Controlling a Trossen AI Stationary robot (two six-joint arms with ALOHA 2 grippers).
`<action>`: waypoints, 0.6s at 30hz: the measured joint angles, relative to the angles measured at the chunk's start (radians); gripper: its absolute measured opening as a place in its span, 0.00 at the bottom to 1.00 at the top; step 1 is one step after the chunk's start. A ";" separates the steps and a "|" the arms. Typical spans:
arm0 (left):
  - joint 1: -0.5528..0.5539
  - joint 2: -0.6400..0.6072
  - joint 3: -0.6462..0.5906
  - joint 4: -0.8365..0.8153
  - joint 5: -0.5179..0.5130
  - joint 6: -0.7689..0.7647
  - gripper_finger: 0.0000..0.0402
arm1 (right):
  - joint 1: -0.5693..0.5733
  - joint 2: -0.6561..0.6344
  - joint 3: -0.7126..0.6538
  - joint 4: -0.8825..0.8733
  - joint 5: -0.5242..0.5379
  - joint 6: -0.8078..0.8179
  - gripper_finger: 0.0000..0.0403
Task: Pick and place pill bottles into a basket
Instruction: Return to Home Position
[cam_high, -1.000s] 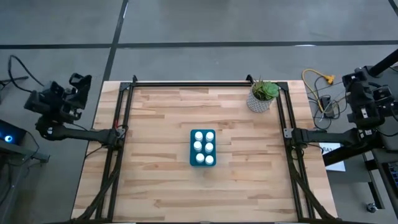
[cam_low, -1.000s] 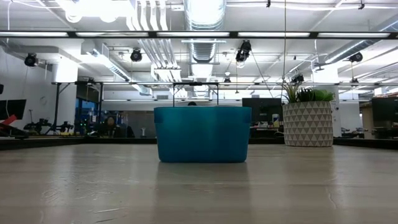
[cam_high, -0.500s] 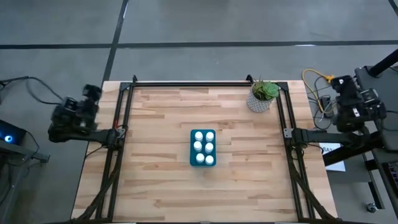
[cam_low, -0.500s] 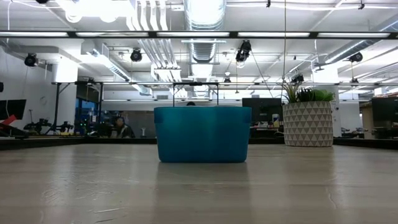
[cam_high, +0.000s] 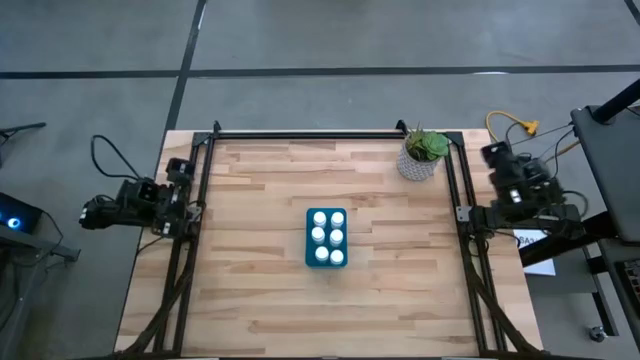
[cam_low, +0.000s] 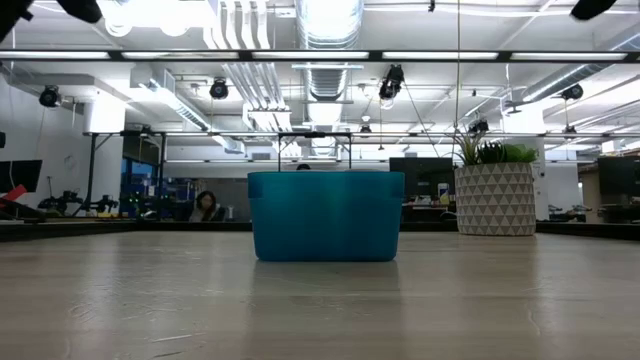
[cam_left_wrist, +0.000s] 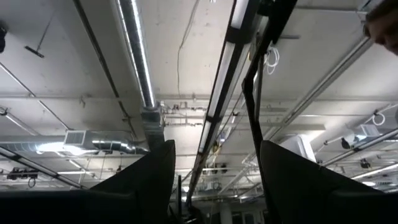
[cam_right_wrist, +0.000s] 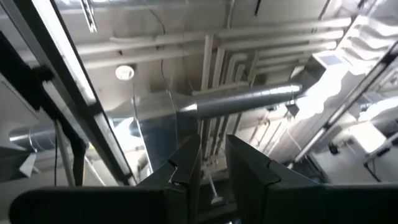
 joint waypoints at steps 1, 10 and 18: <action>0.000 -0.003 -0.009 -0.003 -0.003 0.000 0.54 | 0.000 0.000 -0.029 0.017 0.000 0.008 0.17; 0.000 -0.001 -0.101 -0.026 -0.008 0.001 0.54 | 0.000 0.000 -0.204 0.066 0.003 0.045 0.17; 0.000 0.001 -0.101 -0.303 -0.023 0.000 0.54 | 0.000 0.014 -0.207 -0.076 -0.001 -0.106 0.17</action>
